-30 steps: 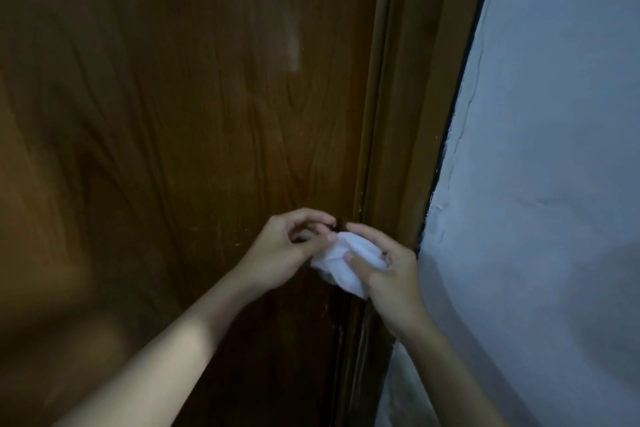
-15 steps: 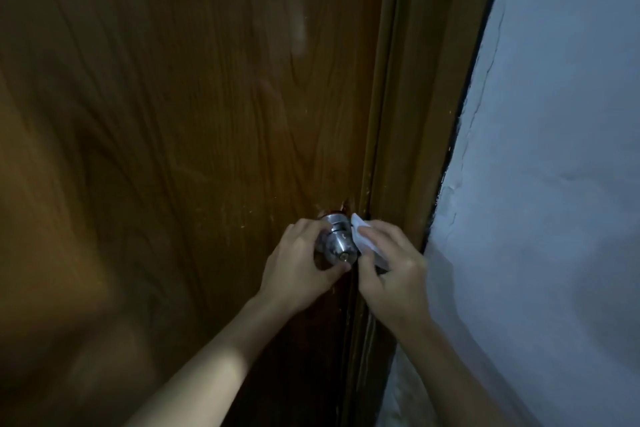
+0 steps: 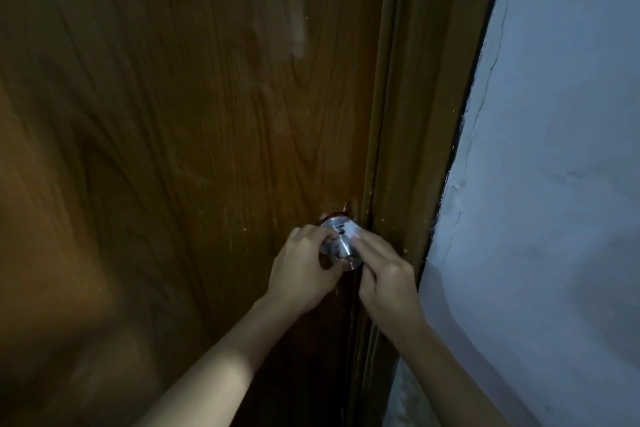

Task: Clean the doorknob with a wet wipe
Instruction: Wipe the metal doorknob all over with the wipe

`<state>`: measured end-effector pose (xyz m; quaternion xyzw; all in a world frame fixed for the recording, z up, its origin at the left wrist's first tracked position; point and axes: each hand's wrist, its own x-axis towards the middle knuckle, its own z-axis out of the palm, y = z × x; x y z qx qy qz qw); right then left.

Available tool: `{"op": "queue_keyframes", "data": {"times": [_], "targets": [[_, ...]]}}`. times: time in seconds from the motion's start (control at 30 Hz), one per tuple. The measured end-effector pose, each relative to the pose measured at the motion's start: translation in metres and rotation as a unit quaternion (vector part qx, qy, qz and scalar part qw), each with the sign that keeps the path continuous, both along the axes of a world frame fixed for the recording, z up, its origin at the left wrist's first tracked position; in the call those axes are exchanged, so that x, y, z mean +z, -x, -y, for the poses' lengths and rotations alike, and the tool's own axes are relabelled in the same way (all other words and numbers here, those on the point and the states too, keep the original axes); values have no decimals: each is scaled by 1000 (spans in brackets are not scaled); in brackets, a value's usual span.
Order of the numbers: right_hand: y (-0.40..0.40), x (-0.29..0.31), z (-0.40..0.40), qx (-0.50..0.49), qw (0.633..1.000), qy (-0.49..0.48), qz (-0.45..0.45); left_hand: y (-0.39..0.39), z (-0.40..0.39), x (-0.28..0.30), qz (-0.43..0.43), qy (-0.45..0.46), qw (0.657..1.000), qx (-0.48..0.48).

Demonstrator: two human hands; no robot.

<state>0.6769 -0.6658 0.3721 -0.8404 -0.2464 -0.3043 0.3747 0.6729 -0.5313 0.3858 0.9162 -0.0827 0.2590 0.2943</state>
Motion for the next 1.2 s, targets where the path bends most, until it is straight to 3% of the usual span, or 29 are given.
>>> {"op": "queue_keyframes", "data": {"times": [0.17,0.3,0.4,0.57,0.67,0.8,0.9,1.07,1.2], "targets": [[-2,-3,6,-7,999,-35,-34,-1,0,2,-7,0,1000,-3],[-5,-7,3,27,1000,1,-15,0,2,2,-6,3,1000,-2],[-4,-16,2,23,998,-41,-42,2,2,4,-9,1,1000,4],[-1,-22,-4,24,999,-30,36,2,3,5,-12,2,1000,3],[-3,-21,-6,8,996,-88,21,3,4,5,-13,1,1000,7],[5,-26,-10,20,990,-92,100,3,4,5,-18,2,1000,5],[1,-23,-17,-17,988,-148,34,2,4,6,-21,-3,1000,6],[3,-32,-19,-6,986,-142,90,0,1,5,-25,-14,1000,3],[-3,-33,-18,-42,982,-183,32,-1,0,6,-29,-16,999,2]]}}
